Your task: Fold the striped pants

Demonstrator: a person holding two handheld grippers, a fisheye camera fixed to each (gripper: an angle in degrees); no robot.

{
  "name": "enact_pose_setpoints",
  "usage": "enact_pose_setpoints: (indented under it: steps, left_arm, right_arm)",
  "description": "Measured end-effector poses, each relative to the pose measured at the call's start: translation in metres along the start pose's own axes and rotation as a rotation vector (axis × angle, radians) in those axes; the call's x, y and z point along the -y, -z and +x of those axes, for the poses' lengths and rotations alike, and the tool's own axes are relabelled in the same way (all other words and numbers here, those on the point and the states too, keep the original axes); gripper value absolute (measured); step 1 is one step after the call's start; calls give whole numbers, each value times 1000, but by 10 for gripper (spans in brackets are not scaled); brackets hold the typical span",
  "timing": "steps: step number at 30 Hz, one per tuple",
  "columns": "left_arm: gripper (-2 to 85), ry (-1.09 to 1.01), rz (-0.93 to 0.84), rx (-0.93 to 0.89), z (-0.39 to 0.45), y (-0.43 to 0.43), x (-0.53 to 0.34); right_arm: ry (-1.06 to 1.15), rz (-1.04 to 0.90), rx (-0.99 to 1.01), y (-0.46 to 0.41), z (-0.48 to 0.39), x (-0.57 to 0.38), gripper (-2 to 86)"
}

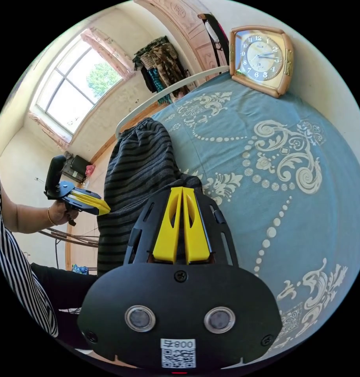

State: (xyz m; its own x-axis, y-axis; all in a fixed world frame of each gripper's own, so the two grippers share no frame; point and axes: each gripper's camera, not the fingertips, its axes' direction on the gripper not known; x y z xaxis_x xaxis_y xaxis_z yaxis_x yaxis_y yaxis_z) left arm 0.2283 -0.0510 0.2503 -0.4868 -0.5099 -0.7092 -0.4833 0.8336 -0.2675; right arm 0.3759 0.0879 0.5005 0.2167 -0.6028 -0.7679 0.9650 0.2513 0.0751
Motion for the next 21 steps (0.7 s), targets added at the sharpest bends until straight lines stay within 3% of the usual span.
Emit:
enact_pose_setpoints:
  steps: [6, 11, 17, 21]
  left_arm:
    - [4, -82, -7, 6, 25, 17, -31]
    - [2, -128, -146, 98, 24, -18, -52]
    - [2, -66, -128, 95, 16, -10, -69]
    - [4, -91, -99, 97, 30, -2, -79]
  right_arm:
    - [-3, 59, 3, 42, -9, -32, 0]
    - [-34, -138, -20, 10, 5, -49, 1]
    - [-143, -15, 176, 49, 45, -65, 3]
    - [-259, 76, 106, 96, 69, -108, 7]
